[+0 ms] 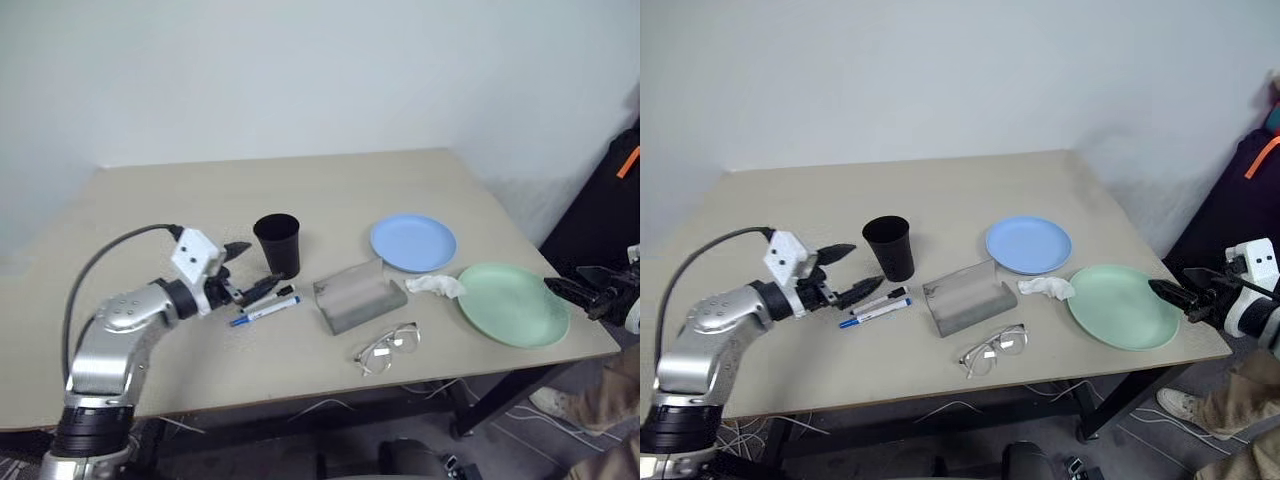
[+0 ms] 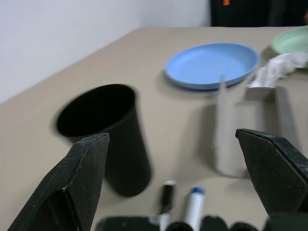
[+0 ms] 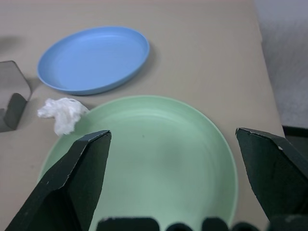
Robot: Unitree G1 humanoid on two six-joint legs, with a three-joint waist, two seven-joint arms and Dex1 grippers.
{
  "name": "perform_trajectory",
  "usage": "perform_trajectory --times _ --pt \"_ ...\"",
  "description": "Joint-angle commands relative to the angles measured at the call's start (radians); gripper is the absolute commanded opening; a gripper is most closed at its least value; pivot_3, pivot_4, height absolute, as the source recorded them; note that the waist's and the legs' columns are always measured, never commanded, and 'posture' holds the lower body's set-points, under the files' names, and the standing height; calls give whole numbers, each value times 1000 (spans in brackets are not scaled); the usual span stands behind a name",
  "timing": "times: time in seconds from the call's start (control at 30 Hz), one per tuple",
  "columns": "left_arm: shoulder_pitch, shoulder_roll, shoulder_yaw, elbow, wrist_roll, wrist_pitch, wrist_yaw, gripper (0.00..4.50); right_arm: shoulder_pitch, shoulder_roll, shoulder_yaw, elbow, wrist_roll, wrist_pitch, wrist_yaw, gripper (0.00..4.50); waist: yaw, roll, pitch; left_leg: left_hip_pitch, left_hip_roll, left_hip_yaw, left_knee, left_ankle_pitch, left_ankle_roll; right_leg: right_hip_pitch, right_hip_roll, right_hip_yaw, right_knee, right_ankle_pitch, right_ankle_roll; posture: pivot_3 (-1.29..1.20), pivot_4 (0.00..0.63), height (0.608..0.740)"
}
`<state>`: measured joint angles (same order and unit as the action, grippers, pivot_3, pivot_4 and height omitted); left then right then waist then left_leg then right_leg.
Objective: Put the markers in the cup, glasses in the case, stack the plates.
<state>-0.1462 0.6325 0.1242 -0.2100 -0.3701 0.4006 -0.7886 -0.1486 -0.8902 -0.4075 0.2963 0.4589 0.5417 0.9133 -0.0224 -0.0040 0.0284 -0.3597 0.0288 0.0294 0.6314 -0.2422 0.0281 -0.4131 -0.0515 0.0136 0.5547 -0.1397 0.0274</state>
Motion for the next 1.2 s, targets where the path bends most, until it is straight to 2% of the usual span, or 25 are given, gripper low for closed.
perform_trajectory --times 0.03,0.37,0.57,0.67,1.03,1.2 --pt "-6 3 4 -22 6 -26 3 4477 -42 -31 -3 66 -24 5 -15 4500 -1 0 0 0 0 0 0 0 0 0 0 0 0 0 0 0 0 727" --pt "11 -30 -36 -58 1 -34 11 4477 -138 -3 82 355 -130 -22 -67 4500 -1 1 0 0 0 0 2 0 0 1 0 1 0 0 0 0 0 727" --pt "39 -63 -29 -62 -1 -94 15 4477 -183 27 107 445 -147 -40 -61 4500 -5 1 0 1 -1 -1 1 1 2 2 1 1 0 0 0 0 0 727" --pt "64 -69 -12 -37 -6 -143 -2 4500 -212 52 108 469 -147 -43 -73 3917 -17 2 0 1 -1 -1 1 1 2 2 1 1 0 0 0 0 0 727" --pt "104 -62 -1 15 3 -202 -12 4500 -279 120 92 498 -133 -35 -116 18 -27 2 -1 1 -1 -2 2 1 2 2 1 1 0 0 0 0 0 727" --pt "107 -59 2 20 8 -205 -5 4500 -325 148 11 457 -37 26 -123 18 -27 2 -1 1 -1 -2 2 1 2 3 1 1 0 0 0 0 0 727"
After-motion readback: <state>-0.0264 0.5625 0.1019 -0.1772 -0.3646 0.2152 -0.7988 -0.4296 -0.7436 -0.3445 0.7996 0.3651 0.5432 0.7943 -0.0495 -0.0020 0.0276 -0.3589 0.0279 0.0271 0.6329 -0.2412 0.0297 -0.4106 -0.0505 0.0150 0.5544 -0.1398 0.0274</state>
